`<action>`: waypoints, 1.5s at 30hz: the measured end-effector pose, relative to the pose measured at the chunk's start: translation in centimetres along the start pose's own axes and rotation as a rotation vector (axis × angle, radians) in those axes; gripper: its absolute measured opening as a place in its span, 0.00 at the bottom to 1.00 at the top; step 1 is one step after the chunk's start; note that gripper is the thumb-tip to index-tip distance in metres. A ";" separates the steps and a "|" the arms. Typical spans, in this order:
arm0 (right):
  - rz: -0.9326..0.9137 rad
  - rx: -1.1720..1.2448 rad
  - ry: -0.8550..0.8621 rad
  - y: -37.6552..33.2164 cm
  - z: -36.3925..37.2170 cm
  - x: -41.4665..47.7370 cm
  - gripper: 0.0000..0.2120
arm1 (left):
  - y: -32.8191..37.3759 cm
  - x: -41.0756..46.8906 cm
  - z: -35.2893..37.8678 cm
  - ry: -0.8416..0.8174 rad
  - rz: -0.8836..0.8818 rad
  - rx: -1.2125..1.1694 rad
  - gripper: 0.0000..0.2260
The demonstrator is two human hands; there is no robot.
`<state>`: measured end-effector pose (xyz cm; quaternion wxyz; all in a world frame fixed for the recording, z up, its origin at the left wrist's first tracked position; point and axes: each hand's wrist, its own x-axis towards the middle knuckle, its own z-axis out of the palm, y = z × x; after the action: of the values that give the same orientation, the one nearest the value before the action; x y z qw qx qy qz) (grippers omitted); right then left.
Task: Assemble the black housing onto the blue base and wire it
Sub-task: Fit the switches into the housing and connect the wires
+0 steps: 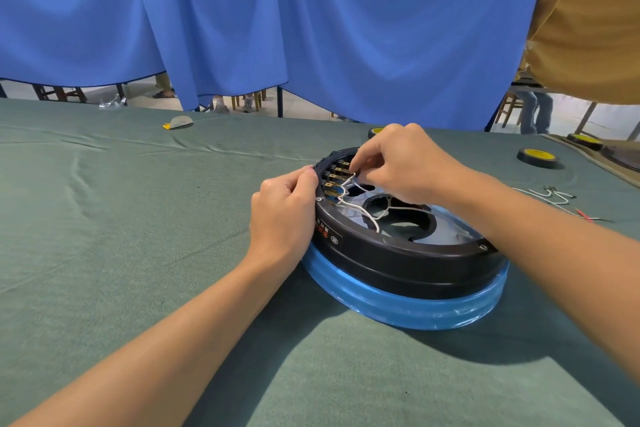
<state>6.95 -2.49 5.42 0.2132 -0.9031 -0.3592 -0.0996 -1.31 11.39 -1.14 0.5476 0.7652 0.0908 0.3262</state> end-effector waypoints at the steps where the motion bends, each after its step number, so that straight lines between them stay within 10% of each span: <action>1: -0.005 -0.014 -0.004 0.1 -0.1 -0.1 0.07 | 0.1 0.1 0.0 -0.032 -0.015 -0.031 0.20; 45: 0.005 -0.056 0.084 2.4 -1.3 -3.9 0.09 | 3.1 4.6 1.3 -0.316 -0.285 0.081 0.17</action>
<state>5.73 -7.01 4.49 0.2031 -0.9046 -0.3448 -0.1468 2.33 11.53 3.23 0.5644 0.8076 0.1245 0.1176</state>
